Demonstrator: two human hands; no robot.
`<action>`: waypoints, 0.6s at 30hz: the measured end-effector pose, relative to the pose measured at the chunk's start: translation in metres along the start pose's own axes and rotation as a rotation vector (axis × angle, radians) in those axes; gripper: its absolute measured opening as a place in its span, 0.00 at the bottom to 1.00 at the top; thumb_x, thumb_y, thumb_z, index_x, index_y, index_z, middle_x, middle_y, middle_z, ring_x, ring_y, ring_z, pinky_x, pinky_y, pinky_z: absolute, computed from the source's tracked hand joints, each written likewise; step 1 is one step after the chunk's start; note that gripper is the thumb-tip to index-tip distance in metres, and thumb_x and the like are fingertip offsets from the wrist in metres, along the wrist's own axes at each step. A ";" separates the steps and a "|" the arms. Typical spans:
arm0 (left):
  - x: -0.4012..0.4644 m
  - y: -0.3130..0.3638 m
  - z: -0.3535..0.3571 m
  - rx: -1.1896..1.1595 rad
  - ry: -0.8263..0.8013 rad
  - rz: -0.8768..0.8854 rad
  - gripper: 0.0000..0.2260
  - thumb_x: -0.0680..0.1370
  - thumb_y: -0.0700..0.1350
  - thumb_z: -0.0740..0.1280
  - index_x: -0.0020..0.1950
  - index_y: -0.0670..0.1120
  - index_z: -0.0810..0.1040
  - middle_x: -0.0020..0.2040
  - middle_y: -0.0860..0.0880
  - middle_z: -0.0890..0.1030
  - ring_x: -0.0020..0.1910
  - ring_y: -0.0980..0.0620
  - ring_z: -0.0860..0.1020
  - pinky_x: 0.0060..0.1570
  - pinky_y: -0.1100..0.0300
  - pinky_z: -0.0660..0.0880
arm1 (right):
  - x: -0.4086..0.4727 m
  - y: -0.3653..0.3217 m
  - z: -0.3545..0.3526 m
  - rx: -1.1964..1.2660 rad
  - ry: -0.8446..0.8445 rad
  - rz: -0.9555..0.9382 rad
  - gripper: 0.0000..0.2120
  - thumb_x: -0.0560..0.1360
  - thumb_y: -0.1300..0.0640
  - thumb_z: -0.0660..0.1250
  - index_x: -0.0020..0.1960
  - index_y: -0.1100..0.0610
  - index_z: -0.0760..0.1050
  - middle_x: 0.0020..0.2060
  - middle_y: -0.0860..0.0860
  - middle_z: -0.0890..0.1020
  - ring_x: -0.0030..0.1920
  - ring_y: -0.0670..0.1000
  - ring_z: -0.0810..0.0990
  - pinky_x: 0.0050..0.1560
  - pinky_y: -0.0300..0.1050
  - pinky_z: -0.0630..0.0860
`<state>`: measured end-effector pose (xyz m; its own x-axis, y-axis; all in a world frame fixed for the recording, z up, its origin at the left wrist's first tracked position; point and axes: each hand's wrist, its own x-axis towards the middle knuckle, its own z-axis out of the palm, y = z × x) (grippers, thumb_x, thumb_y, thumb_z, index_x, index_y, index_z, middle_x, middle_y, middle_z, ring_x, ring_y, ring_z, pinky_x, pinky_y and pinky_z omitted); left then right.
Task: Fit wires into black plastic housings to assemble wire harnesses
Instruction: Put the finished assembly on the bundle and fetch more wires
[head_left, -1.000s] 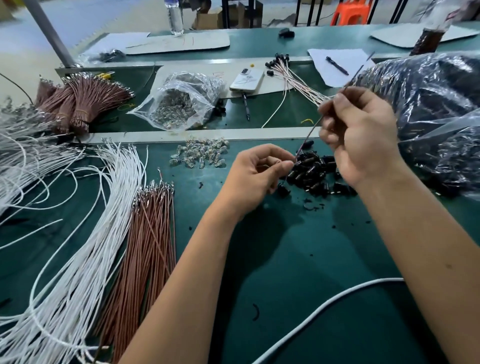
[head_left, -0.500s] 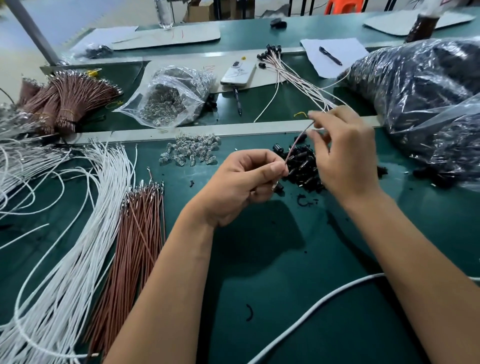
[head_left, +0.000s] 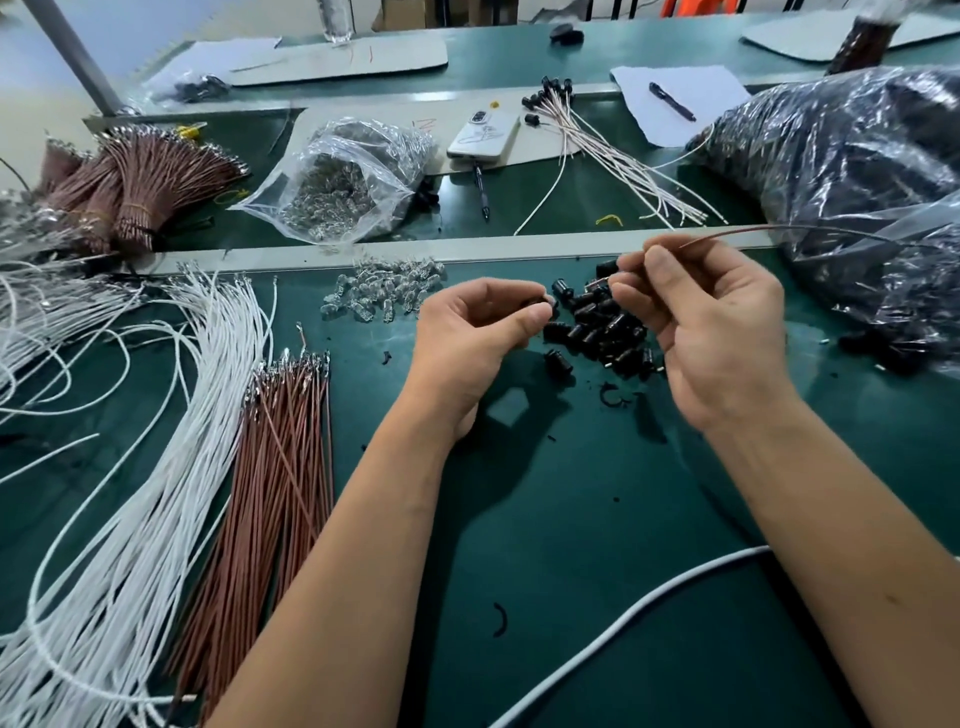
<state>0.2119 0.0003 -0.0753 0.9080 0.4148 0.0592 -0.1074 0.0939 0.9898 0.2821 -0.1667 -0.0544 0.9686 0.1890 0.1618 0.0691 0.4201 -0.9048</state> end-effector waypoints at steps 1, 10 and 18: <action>0.000 0.000 -0.001 -0.021 -0.001 -0.013 0.07 0.74 0.32 0.74 0.51 0.39 0.85 0.48 0.40 0.86 0.40 0.54 0.80 0.43 0.64 0.75 | 0.000 0.001 -0.001 0.002 -0.005 -0.003 0.04 0.81 0.69 0.66 0.50 0.63 0.79 0.41 0.58 0.85 0.40 0.53 0.85 0.46 0.40 0.83; -0.001 0.003 0.001 -0.262 -0.117 -0.088 0.04 0.79 0.34 0.67 0.54 0.38 0.80 0.50 0.38 0.86 0.39 0.52 0.82 0.41 0.66 0.78 | -0.008 0.004 0.001 -0.083 -0.058 -0.039 0.05 0.77 0.70 0.72 0.50 0.62 0.79 0.43 0.58 0.88 0.42 0.55 0.88 0.43 0.40 0.83; -0.003 0.002 0.007 -0.274 -0.166 -0.095 0.04 0.79 0.34 0.67 0.53 0.37 0.80 0.50 0.38 0.85 0.40 0.51 0.83 0.44 0.65 0.79 | -0.009 0.000 -0.001 -0.151 -0.076 -0.138 0.05 0.77 0.68 0.73 0.51 0.62 0.80 0.44 0.58 0.88 0.42 0.56 0.88 0.40 0.42 0.83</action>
<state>0.2121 -0.0068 -0.0724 0.9702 0.2420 0.0112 -0.1040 0.3741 0.9215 0.2738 -0.1691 -0.0566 0.9270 0.2080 0.3121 0.2401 0.3104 -0.9198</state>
